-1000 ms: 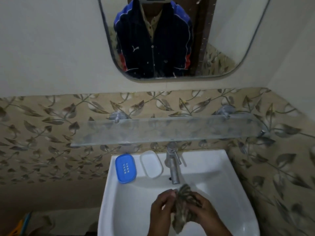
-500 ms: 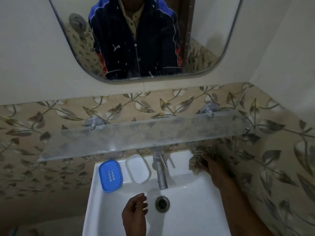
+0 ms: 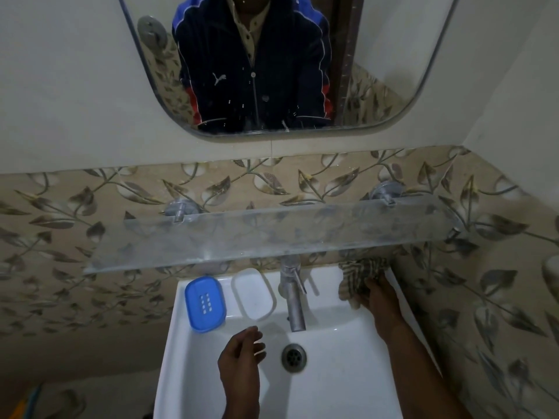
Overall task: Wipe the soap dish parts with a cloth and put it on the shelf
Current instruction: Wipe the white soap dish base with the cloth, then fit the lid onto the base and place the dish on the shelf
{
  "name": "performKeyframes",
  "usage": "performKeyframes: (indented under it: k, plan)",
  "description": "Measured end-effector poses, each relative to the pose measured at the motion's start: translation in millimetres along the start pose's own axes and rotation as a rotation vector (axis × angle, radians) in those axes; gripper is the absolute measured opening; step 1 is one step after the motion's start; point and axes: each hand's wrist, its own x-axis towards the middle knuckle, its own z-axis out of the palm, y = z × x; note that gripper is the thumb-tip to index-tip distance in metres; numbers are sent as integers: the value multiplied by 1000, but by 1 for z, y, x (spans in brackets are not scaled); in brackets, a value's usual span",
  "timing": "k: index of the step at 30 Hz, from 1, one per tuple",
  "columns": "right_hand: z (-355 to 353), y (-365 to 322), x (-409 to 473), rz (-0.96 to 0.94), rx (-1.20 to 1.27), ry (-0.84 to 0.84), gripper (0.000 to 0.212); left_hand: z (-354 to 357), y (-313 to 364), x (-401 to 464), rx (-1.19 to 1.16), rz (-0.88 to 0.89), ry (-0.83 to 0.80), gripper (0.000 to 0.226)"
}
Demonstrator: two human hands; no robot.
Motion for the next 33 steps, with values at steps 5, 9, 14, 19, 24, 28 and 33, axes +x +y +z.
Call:
performKeyframes:
  k: [5,9,14,19,24,28,33]
  plan:
    - [0,20,15,-31,-113,-31,79,15,27,2,-91,20,-16,12]
    - [-7,29,11,-195,-397,243,87,22,43,7,-118,15,-32,13]
    - [0,31,-17,-407,-299,357,61,20,54,10,-161,0,-27,17]
    - [9,28,-38,-214,-312,68,72,8,61,15,-198,-37,-35,17]
    - [24,-2,-94,-408,-346,241,60,-9,66,25,-227,-47,10,16]
    - [81,-3,-189,-571,-159,111,9,-25,69,33,-256,-36,66,16]
    - [182,61,-231,89,-22,-340,16,-51,77,46,-289,-4,168,25]
